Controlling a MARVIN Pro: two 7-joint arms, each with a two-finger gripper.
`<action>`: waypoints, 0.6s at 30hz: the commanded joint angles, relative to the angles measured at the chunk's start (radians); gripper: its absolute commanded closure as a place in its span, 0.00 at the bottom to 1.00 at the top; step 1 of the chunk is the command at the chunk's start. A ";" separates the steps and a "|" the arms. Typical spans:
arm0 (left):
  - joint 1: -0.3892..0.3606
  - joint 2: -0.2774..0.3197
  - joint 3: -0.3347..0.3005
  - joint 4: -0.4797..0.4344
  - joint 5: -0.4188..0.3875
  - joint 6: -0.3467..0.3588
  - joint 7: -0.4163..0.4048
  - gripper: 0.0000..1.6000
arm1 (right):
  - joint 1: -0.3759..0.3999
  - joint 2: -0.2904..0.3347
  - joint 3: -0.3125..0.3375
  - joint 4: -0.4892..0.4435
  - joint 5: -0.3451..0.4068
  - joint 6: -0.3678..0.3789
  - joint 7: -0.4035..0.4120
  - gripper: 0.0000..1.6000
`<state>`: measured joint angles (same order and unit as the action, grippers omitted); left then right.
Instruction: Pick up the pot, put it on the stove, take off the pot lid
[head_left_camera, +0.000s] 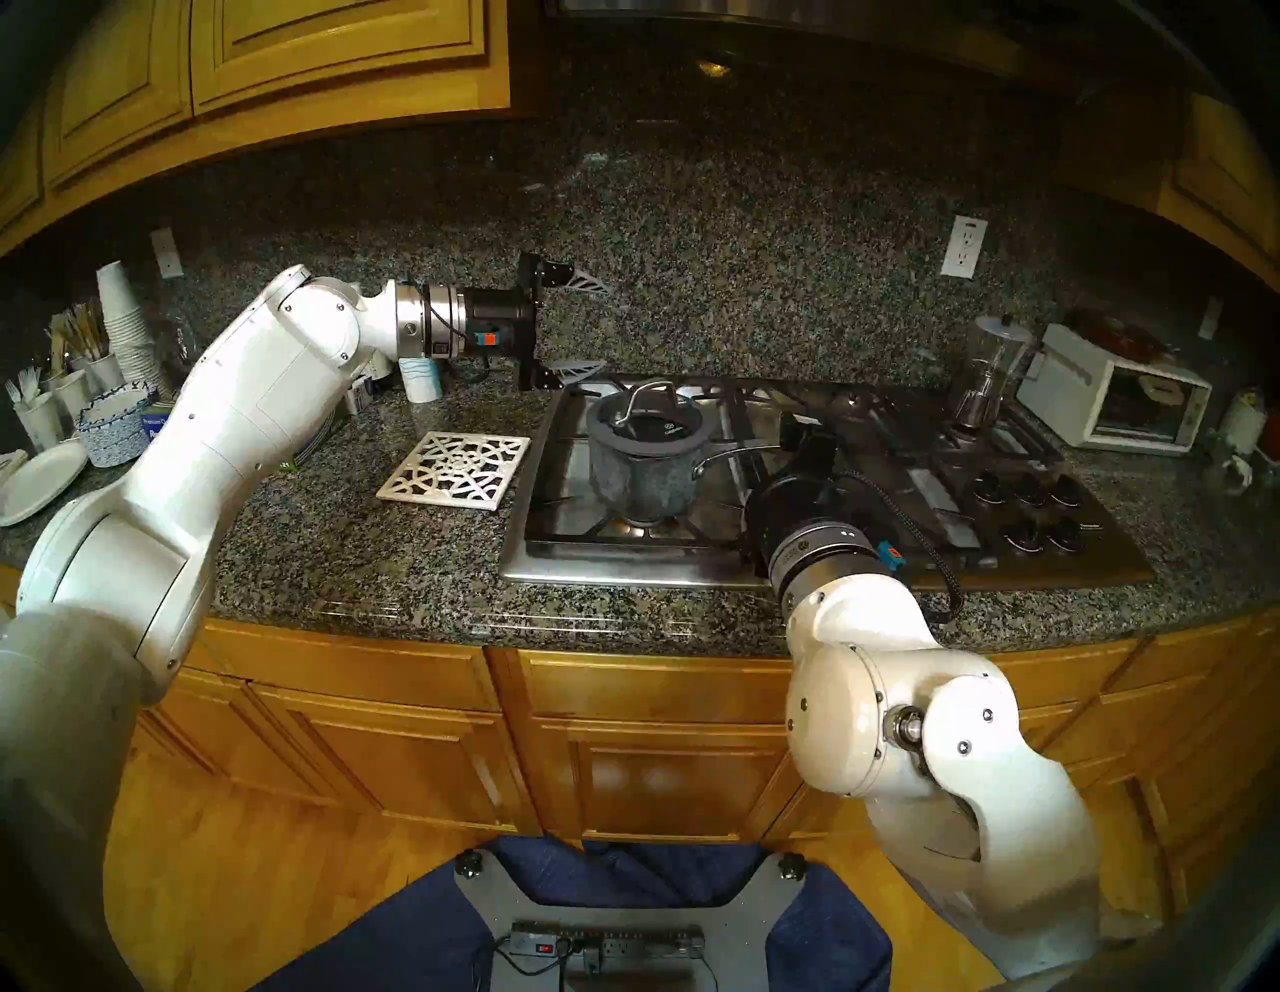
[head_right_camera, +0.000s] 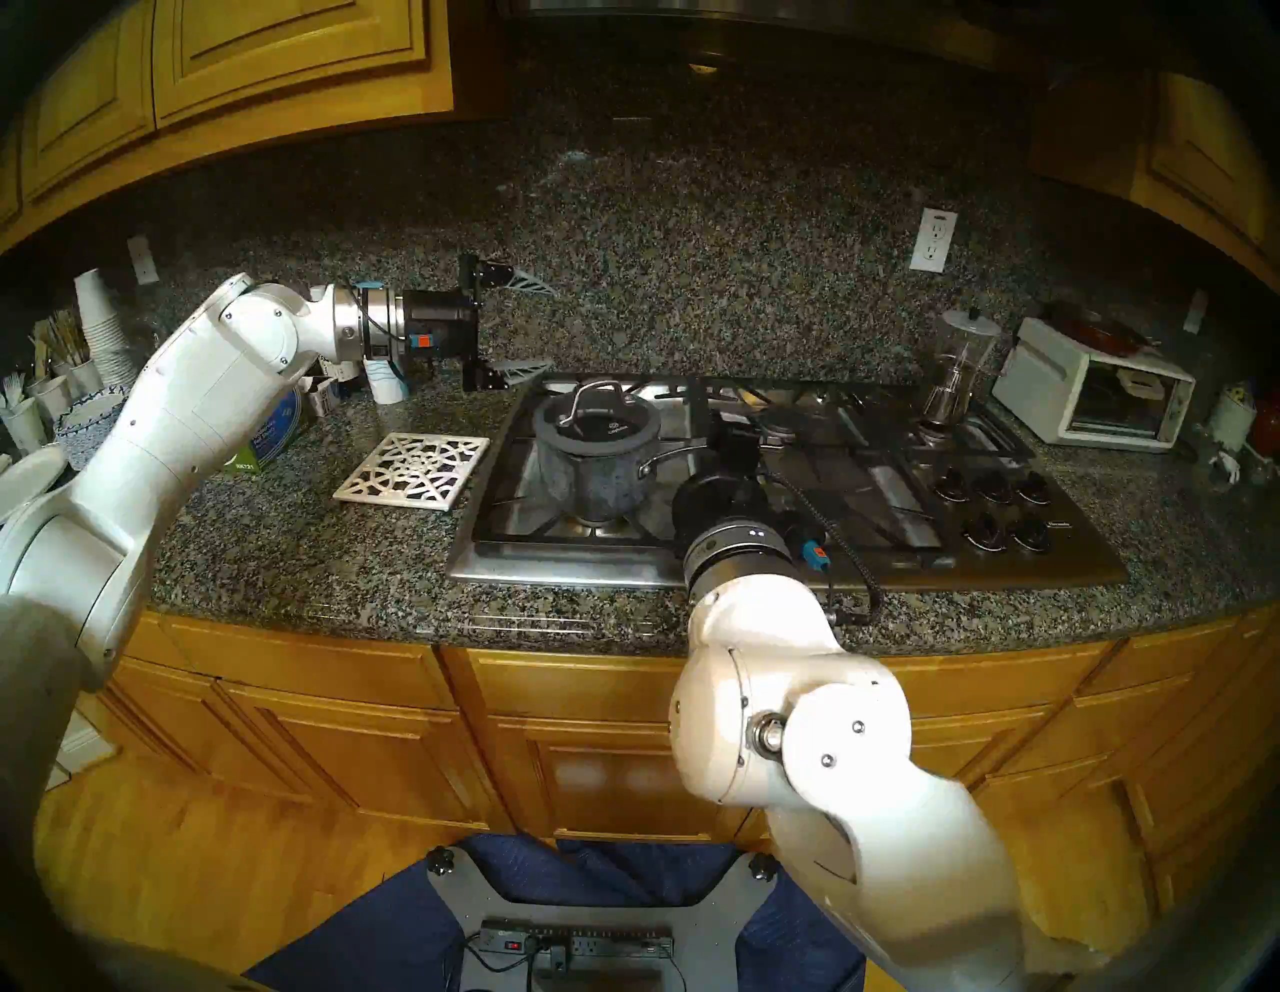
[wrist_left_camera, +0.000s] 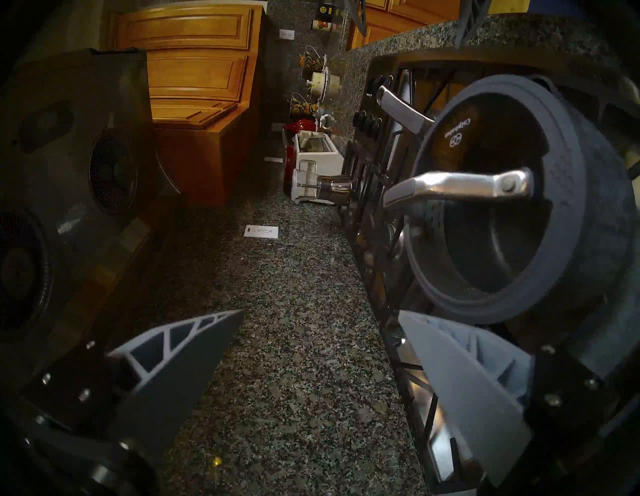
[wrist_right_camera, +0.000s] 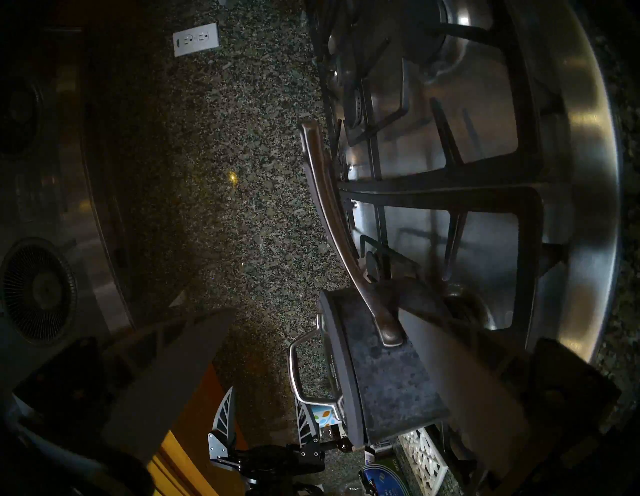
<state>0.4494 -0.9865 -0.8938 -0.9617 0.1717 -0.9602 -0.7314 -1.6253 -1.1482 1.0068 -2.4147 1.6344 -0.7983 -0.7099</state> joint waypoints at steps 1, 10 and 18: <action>-0.056 0.011 -0.016 -0.045 -0.026 0.000 0.001 0.00 | 0.019 0.000 0.007 -0.029 -0.012 0.003 0.013 0.00; -0.057 0.047 -0.015 -0.116 -0.047 0.000 -0.019 0.00 | 0.020 0.001 0.007 -0.029 -0.014 0.004 0.013 0.00; -0.042 0.114 -0.001 -0.230 -0.092 0.000 -0.065 0.00 | 0.020 0.002 0.007 -0.029 -0.017 0.005 0.015 0.00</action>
<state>0.4451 -0.9229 -0.8831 -1.1107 0.1296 -0.9602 -0.7803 -1.6252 -1.1485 1.0073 -2.4151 1.6331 -0.7971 -0.7103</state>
